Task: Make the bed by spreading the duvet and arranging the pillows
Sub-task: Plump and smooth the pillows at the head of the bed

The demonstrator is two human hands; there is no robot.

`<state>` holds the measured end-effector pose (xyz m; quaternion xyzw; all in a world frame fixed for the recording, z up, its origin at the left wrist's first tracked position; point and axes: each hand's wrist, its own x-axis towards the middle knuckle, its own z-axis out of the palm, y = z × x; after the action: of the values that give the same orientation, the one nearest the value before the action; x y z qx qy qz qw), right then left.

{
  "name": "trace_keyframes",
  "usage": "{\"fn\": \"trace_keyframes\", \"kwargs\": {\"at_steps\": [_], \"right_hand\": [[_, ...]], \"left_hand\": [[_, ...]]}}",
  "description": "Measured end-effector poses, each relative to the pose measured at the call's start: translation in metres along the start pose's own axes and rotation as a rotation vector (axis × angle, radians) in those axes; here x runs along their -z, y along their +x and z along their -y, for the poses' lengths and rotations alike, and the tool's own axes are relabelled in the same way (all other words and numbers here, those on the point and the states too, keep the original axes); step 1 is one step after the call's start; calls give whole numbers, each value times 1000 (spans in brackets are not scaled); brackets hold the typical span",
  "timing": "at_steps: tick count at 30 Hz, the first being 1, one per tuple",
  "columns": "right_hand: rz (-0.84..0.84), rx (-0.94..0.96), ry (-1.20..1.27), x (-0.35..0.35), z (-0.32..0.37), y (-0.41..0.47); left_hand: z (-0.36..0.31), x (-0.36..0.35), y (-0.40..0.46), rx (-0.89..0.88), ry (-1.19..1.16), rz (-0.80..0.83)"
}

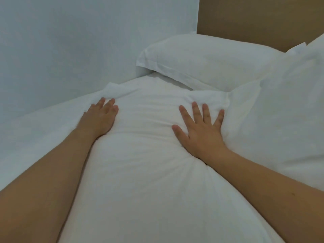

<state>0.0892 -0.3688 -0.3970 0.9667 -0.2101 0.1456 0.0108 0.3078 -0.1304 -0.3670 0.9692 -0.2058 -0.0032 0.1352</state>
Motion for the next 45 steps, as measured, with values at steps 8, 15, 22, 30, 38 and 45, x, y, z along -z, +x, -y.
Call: {"fn": "trace_keyframes", "kwargs": {"at_steps": [8,15,22,30,38,45], "right_hand": [[14,-7,4,-6,-5,-4],[128,-39,-25,28,5,-33],[260,124,-2,137,-36,-156],[245,25,-256,189,-130,-234],[283,-474,13,164,-197,-306],[347,-500,-62,189,-191,-289]], "left_hand": [[-74,29,-212,-75,402,32],[-39,-27,-220,19,167,-13],[-84,18,-241,243,109,199],[-212,12,-417,-286,182,-2],[-104,10,-389,-63,355,2],[-128,61,-378,166,257,209]]}}
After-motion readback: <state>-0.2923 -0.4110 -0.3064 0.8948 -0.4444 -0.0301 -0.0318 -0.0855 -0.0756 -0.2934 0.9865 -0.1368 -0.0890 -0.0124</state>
